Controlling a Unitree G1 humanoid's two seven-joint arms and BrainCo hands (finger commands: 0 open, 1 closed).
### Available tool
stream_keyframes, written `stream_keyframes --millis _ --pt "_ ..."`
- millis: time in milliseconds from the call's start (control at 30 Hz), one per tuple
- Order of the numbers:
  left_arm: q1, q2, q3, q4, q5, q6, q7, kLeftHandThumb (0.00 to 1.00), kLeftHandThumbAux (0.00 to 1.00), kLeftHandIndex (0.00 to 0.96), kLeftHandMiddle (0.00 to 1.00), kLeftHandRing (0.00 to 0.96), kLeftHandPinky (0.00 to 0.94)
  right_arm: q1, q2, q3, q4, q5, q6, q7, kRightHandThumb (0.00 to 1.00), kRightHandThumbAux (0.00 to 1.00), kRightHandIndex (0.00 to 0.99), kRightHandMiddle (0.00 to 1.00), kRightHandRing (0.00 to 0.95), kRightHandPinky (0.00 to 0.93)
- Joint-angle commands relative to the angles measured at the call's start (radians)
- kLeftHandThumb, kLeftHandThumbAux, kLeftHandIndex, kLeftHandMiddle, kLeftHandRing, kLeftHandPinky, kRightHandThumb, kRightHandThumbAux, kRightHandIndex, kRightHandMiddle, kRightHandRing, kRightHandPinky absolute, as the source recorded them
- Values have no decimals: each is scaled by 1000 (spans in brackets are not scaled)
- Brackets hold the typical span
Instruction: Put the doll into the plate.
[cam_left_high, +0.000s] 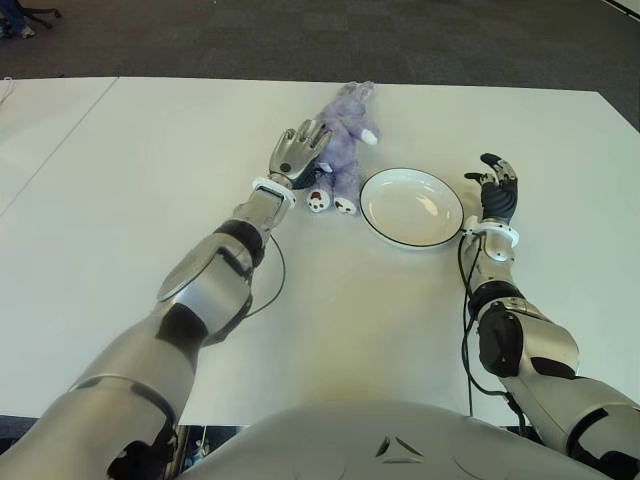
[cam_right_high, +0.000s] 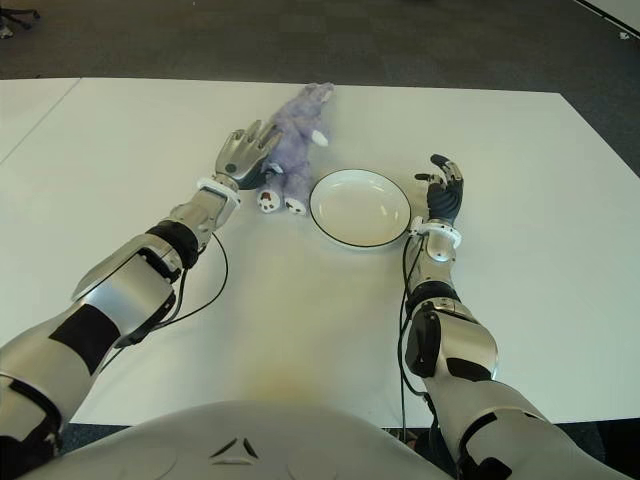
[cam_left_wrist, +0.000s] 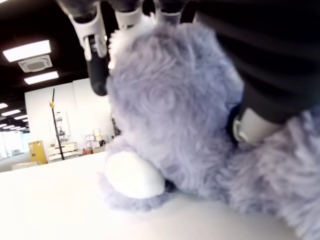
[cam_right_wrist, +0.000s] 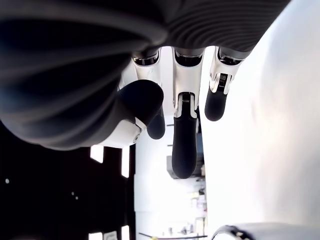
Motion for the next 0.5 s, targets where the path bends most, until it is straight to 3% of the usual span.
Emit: stream_keyframes --millis 33,500 --pt "79 15 11 73 -28 40 -54 999 666 431 420 416 456 216 123 -28 142 38 99 6 1000 660 253 225 461 196" --pt "68 44 57 67 -104 13 -130 1000 663 368 465 464 493 217 131 -3 139 10 81 -37 1000 660 251 242 462 212"
